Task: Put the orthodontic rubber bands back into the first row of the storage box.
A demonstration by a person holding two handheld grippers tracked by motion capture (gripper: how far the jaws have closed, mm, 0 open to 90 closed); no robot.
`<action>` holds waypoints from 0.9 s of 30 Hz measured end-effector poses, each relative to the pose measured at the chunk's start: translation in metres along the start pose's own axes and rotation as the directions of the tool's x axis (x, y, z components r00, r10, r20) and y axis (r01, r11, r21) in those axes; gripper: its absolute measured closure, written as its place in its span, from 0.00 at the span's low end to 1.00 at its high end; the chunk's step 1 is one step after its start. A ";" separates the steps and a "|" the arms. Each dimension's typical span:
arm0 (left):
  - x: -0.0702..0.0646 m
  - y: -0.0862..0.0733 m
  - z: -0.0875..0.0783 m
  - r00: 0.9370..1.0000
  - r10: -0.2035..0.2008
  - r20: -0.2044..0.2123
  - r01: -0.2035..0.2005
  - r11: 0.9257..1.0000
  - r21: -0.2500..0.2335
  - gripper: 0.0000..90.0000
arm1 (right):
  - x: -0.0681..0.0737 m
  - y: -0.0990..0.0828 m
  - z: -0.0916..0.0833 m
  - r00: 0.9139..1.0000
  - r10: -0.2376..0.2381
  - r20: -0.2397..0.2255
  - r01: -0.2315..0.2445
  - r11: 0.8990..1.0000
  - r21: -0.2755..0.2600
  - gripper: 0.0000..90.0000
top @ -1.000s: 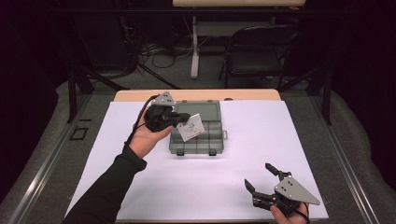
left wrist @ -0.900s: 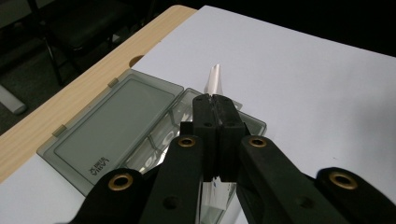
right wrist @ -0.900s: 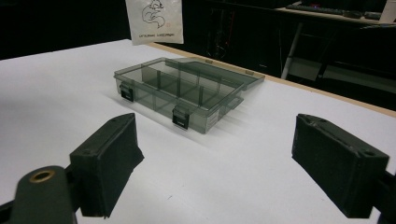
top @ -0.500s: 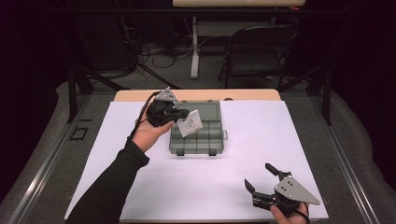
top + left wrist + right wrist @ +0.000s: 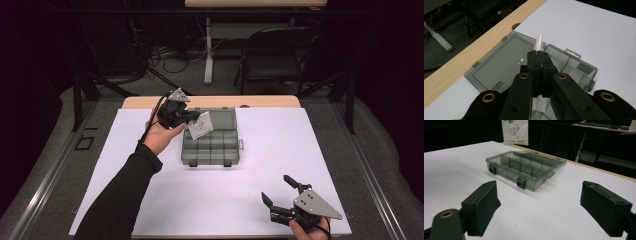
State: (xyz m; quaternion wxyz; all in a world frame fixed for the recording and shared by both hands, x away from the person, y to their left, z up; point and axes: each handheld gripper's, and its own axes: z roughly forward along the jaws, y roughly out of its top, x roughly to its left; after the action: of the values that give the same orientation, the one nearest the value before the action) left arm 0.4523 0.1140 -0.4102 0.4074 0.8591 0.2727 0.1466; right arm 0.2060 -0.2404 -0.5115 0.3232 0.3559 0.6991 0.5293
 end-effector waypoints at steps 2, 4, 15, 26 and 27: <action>0.002 0.001 0.003 1.000 0.000 0.001 0.000 1.000 0.003 1.00 | 0.000 0.000 0.000 1.000 0.002 -0.001 -0.002 1.000 0.001 0.16; 0.003 0.002 0.006 1.000 0.002 0.001 -0.002 1.000 0.009 1.00 | 0.000 0.000 0.000 1.000 0.002 -0.001 -0.002 1.000 0.001 0.16; 0.009 0.003 0.027 1.000 -0.004 0.005 0.003 0.999 0.037 1.00 | 0.000 0.000 0.000 1.000 0.005 -0.007 -0.005 1.000 0.001 0.16; 0.007 -0.001 0.046 1.000 0.012 -0.006 -0.011 0.996 0.087 1.00 | 0.001 0.000 0.001 1.000 0.003 -0.008 -0.003 1.000 -0.001 0.16; 0.006 -0.001 0.047 1.000 0.016 -0.007 -0.015 0.996 0.088 1.00 | 0.001 0.000 0.001 1.000 0.003 -0.008 -0.003 1.000 -0.001 0.16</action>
State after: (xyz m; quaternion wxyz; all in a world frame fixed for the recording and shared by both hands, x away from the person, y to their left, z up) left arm 0.4794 0.0888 -0.4401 0.3672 0.8777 0.2736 0.1409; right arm 0.2062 -0.2396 -0.5122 0.3197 0.3546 0.6997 0.5315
